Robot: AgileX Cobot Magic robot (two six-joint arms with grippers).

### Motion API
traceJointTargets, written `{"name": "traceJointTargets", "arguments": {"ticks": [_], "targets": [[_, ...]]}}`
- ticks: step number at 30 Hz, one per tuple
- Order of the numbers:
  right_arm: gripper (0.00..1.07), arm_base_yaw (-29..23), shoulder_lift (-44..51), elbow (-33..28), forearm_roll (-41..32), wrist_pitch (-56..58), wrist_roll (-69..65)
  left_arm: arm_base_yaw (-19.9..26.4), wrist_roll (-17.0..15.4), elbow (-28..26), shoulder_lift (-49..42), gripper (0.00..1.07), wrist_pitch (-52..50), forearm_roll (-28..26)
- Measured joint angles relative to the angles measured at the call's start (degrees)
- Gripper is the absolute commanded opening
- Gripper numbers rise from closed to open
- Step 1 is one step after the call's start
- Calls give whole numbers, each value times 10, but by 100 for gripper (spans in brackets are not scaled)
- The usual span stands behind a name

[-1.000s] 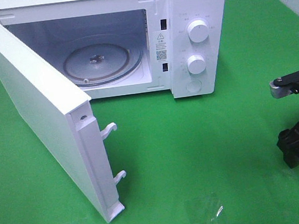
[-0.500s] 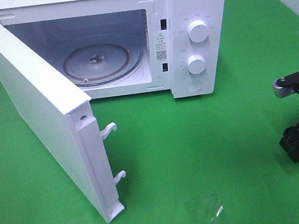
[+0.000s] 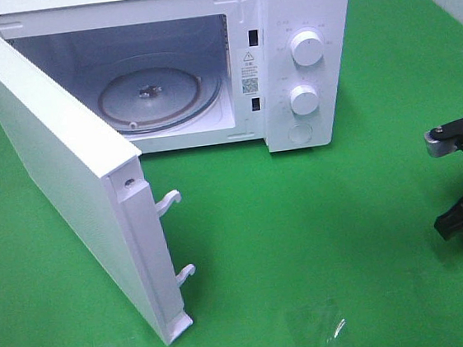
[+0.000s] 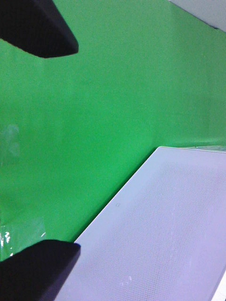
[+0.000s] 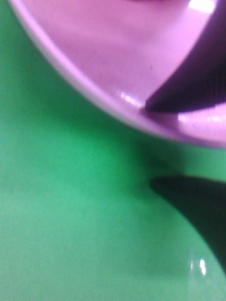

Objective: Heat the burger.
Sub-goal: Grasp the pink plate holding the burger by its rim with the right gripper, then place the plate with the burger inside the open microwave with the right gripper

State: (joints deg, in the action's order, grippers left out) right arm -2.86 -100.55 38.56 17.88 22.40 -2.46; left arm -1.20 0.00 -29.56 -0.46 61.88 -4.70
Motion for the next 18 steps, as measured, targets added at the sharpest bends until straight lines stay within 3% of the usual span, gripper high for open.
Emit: {"name": "traceJointTargets", "arguments": {"ticks": [1,18], "targets": [[0,1,0,0,12,2,0,0,0,0,0,100,0,0],[0,-1,-3,33,3,58,-53,0,0,0,0,100,0,0]]}}
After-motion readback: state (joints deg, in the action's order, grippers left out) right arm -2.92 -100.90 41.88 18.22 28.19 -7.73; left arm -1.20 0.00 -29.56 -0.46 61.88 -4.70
